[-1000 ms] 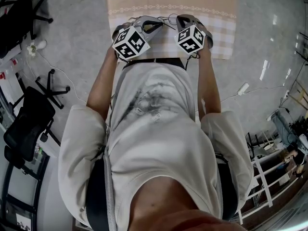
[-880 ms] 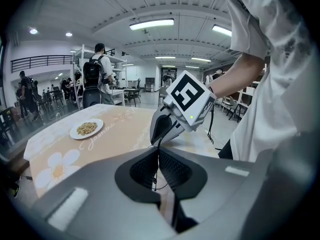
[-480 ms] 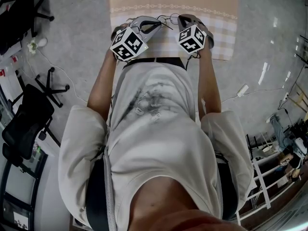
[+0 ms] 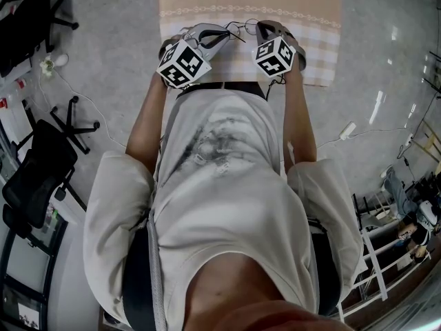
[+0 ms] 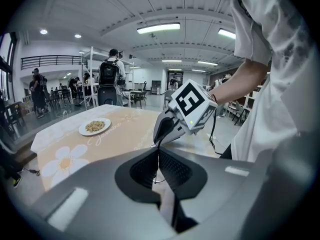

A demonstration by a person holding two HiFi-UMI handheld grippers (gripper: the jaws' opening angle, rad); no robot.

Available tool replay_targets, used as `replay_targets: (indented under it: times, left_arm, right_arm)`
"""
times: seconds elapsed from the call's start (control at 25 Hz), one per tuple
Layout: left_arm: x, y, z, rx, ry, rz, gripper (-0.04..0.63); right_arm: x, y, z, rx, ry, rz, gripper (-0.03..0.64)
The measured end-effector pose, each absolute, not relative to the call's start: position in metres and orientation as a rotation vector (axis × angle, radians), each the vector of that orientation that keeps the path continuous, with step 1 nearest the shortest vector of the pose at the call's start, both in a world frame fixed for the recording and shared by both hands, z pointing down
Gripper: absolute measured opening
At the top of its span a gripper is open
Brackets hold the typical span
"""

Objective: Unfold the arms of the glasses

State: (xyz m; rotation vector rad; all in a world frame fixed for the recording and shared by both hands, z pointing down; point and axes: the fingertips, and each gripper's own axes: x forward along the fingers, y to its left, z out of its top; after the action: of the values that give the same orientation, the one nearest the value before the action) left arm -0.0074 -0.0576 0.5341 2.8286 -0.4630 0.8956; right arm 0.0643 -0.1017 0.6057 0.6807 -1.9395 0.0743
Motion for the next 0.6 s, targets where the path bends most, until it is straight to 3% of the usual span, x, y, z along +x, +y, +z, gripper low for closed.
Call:
replay_targets:
  times: [0.52, 0.6]
  left_arm:
    - [-0.010, -0.053, 0.536, 2.812, -0.440, 0.870, 0.014]
    - [-0.010, -0.052, 0.537, 2.814, -0.436, 0.867, 0.014]
  right_arm:
    - [0.056, -0.096, 0.597, 0.684, -1.981, 0.022, 0.019]
    - [0.052, -0.095, 0.596, 0.671, -1.995, 0.017, 0.078]
